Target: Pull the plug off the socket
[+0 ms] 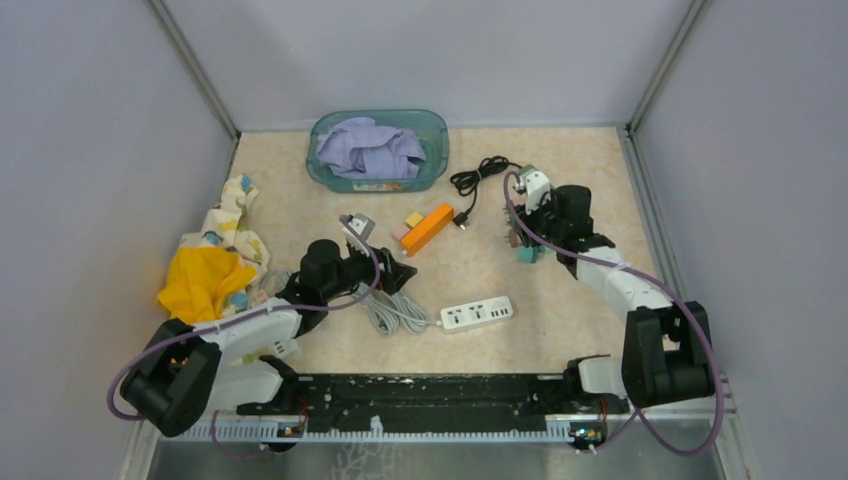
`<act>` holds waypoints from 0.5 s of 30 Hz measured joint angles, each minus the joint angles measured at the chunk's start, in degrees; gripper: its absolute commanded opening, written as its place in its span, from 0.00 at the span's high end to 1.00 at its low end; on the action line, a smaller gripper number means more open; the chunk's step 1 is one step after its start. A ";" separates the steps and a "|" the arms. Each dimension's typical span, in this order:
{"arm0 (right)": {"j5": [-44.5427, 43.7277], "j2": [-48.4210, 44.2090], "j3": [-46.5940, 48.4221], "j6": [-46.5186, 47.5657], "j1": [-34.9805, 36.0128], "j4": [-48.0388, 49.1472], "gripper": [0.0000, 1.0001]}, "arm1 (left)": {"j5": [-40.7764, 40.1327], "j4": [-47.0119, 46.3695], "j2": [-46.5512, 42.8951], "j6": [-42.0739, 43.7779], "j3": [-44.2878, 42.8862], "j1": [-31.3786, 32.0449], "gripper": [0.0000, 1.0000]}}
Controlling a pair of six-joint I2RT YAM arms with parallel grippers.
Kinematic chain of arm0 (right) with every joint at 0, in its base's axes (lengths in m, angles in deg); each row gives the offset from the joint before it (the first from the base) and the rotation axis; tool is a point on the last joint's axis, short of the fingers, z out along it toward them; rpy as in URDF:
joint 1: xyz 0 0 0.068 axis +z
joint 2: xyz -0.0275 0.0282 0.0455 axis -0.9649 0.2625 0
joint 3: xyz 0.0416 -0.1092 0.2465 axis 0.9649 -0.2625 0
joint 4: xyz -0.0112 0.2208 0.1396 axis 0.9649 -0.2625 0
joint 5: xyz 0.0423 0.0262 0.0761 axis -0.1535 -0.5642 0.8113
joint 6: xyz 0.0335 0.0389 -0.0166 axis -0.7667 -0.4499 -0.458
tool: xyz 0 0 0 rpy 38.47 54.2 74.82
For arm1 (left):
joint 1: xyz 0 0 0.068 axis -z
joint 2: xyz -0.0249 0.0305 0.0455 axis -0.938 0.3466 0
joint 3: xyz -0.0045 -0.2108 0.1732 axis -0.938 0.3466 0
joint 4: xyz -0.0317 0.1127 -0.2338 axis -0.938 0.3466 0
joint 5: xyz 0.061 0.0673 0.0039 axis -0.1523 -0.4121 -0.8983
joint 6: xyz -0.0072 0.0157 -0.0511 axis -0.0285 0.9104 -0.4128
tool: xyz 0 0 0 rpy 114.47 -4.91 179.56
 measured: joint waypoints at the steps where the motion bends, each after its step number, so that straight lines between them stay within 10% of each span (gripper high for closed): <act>1: 0.07 -0.07 0.00 0.02 0.00 -0.04 0.63 | 0.55 -0.15 0.68 -0.55 0.00 -0.72 0.00; 15: 0.37 -0.17 0.00 0.15 0.00 -0.31 0.63 | 4.39 0.96 10.64 -7.98 -4.63 -7.43 0.00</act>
